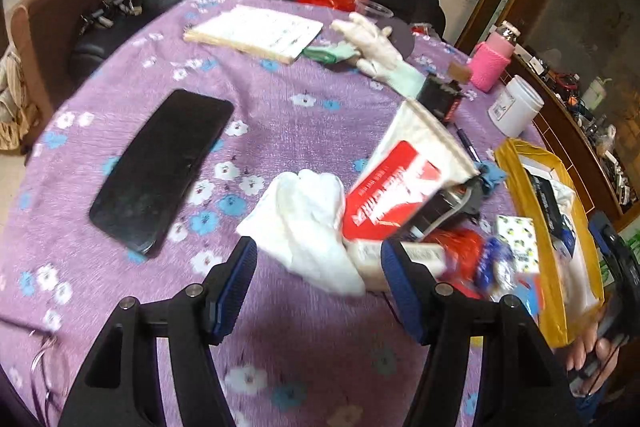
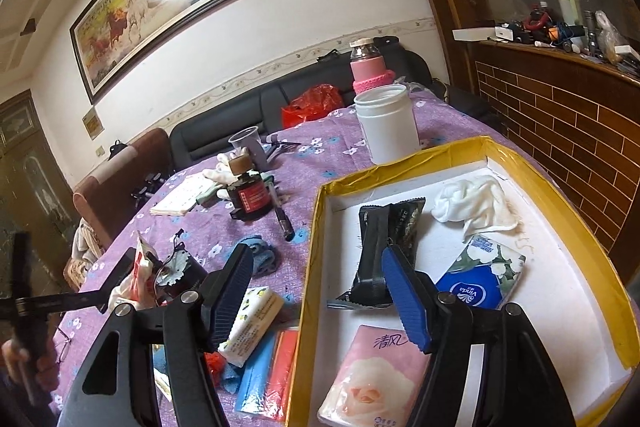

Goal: Organize soft objects
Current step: 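Grasp the white crumpled tissue with the left tool while the right tool grasps the blue cloth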

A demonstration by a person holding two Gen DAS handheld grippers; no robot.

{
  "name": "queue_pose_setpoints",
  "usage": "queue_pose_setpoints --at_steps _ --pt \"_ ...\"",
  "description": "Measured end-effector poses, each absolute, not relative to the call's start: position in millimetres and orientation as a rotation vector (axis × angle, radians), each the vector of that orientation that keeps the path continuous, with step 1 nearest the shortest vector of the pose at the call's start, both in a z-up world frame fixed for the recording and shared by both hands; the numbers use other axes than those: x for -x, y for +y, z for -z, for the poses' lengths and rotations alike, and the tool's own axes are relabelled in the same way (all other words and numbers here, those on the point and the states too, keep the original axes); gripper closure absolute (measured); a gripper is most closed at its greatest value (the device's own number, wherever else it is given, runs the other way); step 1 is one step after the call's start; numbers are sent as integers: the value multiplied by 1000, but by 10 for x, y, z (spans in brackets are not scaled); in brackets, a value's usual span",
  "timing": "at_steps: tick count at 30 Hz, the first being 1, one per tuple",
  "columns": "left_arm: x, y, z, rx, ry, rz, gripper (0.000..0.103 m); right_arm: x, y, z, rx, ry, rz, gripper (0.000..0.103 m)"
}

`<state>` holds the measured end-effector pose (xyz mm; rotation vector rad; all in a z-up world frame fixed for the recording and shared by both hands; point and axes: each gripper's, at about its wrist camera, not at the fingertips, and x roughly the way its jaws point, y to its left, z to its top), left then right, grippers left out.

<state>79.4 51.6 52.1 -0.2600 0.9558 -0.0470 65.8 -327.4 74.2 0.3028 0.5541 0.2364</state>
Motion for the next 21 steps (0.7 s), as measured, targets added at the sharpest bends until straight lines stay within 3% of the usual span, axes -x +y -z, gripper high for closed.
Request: queue_pose_setpoints --at_steps 1,3,5,8,11,21 --pt "-848 509 -473 259 967 36 49 -658 -3275 -739 -305 554 -239 31" --pt "-915 529 -421 287 963 47 54 -657 -3267 -740 -307 555 -245 31" --pt "-945 542 -401 300 950 59 73 -655 -3239 -739 -299 555 -252 31" --pt "-911 535 -405 300 925 65 89 -650 -3180 -748 -281 554 -269 31" --pt "-857 587 -417 305 919 49 93 -635 -3122 -754 -262 547 -290 31" --pt "-52 484 -549 288 907 174 93 -605 -2932 -759 -214 546 -364 31"
